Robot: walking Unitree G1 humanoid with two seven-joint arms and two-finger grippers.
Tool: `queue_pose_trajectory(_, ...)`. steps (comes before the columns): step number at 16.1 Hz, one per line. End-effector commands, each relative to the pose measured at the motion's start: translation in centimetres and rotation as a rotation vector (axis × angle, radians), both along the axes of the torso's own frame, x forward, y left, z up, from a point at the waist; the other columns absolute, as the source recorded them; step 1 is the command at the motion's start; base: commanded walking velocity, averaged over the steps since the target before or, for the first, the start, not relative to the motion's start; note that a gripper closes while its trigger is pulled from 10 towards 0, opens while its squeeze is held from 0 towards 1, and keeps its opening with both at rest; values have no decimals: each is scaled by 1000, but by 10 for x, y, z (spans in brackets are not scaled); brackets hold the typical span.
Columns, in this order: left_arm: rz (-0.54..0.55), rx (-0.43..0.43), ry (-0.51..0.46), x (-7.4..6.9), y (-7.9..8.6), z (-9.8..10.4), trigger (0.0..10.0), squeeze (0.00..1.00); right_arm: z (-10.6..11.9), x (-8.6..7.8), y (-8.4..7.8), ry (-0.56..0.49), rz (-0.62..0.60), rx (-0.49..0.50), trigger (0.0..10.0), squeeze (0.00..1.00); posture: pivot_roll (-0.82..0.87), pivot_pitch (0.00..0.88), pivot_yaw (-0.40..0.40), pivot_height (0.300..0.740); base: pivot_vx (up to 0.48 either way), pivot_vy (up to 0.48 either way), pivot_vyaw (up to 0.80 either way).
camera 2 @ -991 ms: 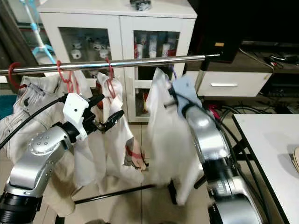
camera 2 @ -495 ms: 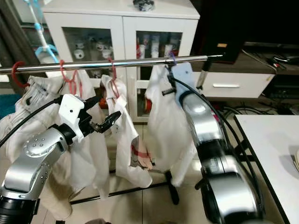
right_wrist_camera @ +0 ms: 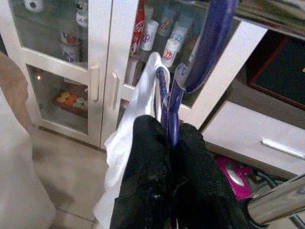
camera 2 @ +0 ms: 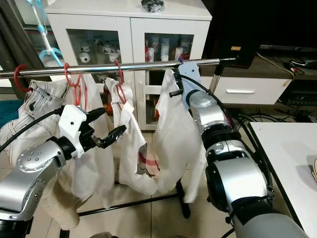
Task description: Hang hanger
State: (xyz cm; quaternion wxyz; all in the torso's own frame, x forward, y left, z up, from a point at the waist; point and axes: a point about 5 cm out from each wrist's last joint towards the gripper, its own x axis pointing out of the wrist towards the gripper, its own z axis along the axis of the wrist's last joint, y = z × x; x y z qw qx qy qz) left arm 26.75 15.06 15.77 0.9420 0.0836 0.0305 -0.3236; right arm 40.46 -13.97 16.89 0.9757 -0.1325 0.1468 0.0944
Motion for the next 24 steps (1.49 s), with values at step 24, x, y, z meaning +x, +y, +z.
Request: queue_pose_trajectory(24, -33, -146, 52, -13, -5, 9, 10000, 522, -17, -129, -30, 81, 20, 42, 10000, 0, 42, 0, -32, 740, 0, 0, 0)
